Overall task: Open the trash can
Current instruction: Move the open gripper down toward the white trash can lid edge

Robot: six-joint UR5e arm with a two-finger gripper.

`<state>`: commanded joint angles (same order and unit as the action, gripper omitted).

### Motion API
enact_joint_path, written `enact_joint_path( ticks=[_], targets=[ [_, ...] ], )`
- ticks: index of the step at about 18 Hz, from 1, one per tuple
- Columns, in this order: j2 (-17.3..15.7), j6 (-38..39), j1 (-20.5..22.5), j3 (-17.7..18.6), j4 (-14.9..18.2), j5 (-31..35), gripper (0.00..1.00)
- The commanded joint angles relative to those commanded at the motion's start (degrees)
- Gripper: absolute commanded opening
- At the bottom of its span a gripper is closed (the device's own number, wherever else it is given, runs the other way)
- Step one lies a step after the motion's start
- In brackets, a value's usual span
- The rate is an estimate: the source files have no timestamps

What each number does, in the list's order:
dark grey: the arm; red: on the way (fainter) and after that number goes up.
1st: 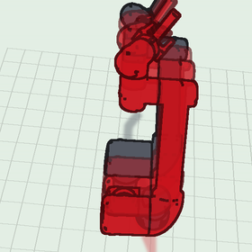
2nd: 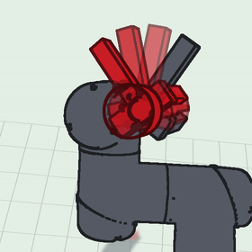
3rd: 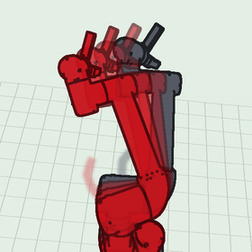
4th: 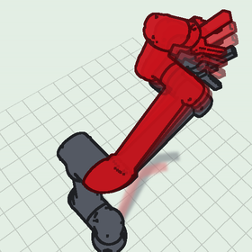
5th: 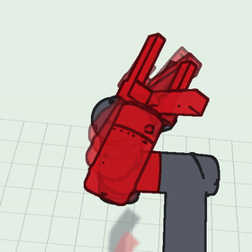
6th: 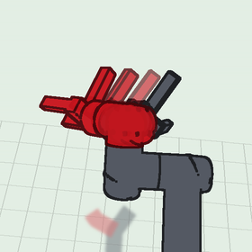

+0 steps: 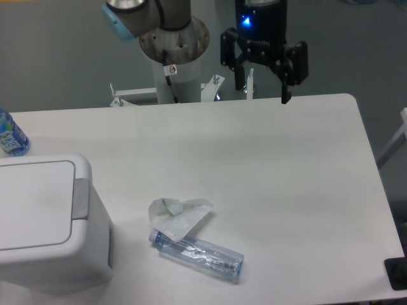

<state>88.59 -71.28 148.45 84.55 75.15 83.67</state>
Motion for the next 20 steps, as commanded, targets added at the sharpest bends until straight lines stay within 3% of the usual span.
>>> enact_joint_path(
  ticks=[5,8,14,17,20],
  targets=[
    [-0.09,1.92,-0.35,-0.09,-0.09,0.17,1.0],
    [1.05,12.44,-1.31,-0.88,-0.7,0.17,1.0],
    [5.97,40.82,-11.58,-0.97,-10.62,0.0,1.0],
    [8.25,48.84,-16.95,-1.14,-11.78,-1.49,1.0],
    [9.84,55.53,-18.28,-1.14,-12.3,-7.8,1.0]
  ],
)
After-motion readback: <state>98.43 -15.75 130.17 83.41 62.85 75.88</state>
